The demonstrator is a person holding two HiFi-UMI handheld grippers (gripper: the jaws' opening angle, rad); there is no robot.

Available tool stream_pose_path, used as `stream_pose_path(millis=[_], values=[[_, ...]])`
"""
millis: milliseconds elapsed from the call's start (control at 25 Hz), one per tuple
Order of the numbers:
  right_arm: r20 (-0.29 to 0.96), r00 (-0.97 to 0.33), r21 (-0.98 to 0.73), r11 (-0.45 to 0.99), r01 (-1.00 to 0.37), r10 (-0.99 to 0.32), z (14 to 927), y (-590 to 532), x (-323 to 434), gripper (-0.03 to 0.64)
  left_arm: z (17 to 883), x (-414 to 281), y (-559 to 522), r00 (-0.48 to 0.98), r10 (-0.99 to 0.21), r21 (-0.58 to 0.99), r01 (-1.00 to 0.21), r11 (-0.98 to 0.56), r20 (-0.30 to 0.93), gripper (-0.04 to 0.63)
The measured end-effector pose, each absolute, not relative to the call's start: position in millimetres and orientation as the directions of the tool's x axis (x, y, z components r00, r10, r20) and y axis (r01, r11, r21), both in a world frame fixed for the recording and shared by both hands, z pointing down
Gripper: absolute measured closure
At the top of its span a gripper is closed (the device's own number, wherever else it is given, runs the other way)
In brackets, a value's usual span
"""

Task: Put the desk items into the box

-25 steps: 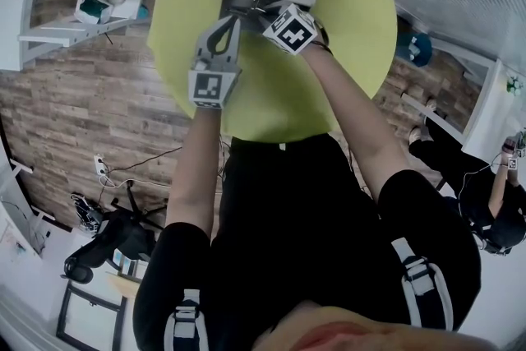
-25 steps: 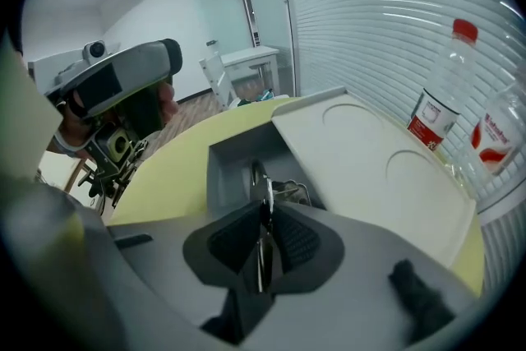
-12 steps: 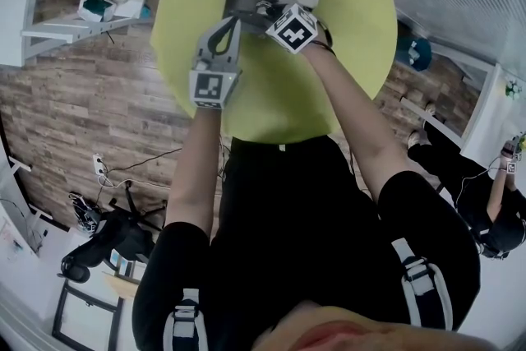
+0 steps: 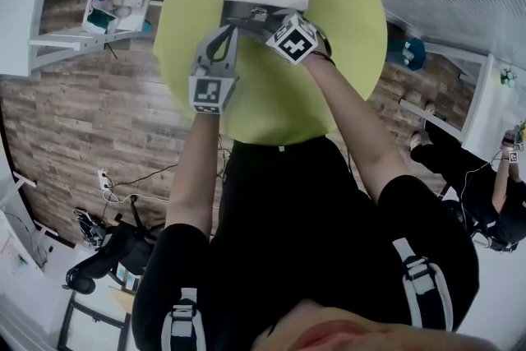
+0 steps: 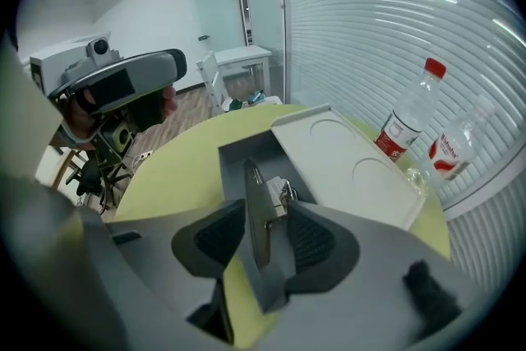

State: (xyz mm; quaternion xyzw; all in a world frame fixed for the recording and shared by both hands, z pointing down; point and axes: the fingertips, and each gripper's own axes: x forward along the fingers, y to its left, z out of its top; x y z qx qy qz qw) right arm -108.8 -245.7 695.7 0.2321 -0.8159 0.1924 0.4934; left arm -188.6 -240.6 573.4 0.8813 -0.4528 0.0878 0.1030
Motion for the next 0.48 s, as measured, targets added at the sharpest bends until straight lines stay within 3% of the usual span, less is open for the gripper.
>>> stream_pose_path(millis=[480], values=[[0.846,-0.444,-0.055,0.779,-0.624,-0.296,614,-194,-114,0.457,526,-191,-192,0.643,-0.734,0.094,-0.762,-0.640,0.219,0.581]])
